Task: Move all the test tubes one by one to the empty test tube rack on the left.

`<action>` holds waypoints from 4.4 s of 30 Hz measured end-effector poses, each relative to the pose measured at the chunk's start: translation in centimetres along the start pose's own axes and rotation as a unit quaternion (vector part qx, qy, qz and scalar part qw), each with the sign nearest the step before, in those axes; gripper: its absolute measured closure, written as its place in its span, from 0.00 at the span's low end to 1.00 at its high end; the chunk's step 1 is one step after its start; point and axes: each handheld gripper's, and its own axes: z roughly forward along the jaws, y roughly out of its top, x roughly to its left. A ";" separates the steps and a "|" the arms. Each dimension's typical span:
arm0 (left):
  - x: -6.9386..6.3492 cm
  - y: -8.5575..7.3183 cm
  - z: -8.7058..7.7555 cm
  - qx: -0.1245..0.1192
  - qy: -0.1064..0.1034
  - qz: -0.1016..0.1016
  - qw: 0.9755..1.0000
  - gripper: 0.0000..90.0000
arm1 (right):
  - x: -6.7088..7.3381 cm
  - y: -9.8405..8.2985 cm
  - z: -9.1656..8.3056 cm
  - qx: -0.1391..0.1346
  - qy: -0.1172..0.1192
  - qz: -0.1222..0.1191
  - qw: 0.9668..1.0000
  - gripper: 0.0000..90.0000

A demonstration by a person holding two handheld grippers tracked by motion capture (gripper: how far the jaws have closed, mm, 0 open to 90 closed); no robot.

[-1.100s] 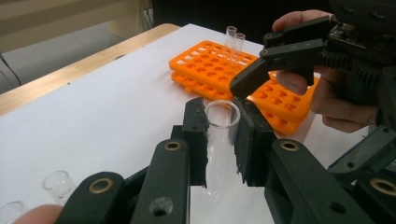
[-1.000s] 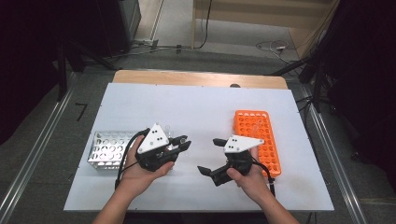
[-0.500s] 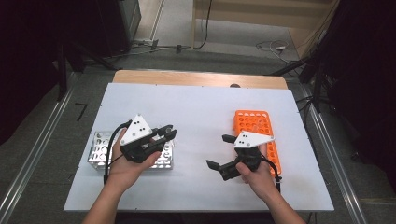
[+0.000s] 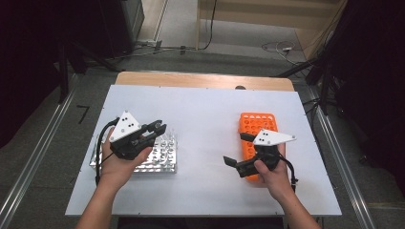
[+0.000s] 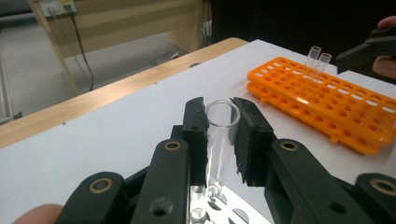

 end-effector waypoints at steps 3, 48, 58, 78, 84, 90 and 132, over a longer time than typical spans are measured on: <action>0.6 -0.1 -0.2 -0.001 0.008 -0.005 1.000 0.84 | -0.5 0.0 -0.5 -0.004 -0.006 0.002 1.000 0.00; 2.4 -3.9 3.3 0.073 0.046 -0.007 0.996 0.84 | -5.0 -0.5 -4.9 -0.037 -0.066 0.040 0.996 0.00; 2.6 -4.4 3.9 0.104 0.044 -0.019 0.993 0.84 | -5.6 -0.6 -5.5 -0.042 -0.078 0.047 0.995 0.00; 3.6 -3.7 1.5 0.060 0.049 -0.061 0.995 0.67 | -7.1 -1.2 -5.9 -0.037 -0.095 0.067 0.993 0.04; 3.2 -3.0 0.5 0.038 0.041 -0.064 0.996 0.50 | -7.5 -1.5 -5.4 -0.028 -0.092 0.076 0.992 0.08; 2.5 -2.3 0.2 0.025 0.022 -0.063 0.997 0.29 | -7.7 -1.9 -4.6 -0.010 -0.099 0.078 0.992 0.18; -1.3 -1.4 1.5 0.033 -0.060 -0.046 0.997 0.00 | -9.2 -4.2 0.0 0.110 -0.135 0.058 0.983 0.79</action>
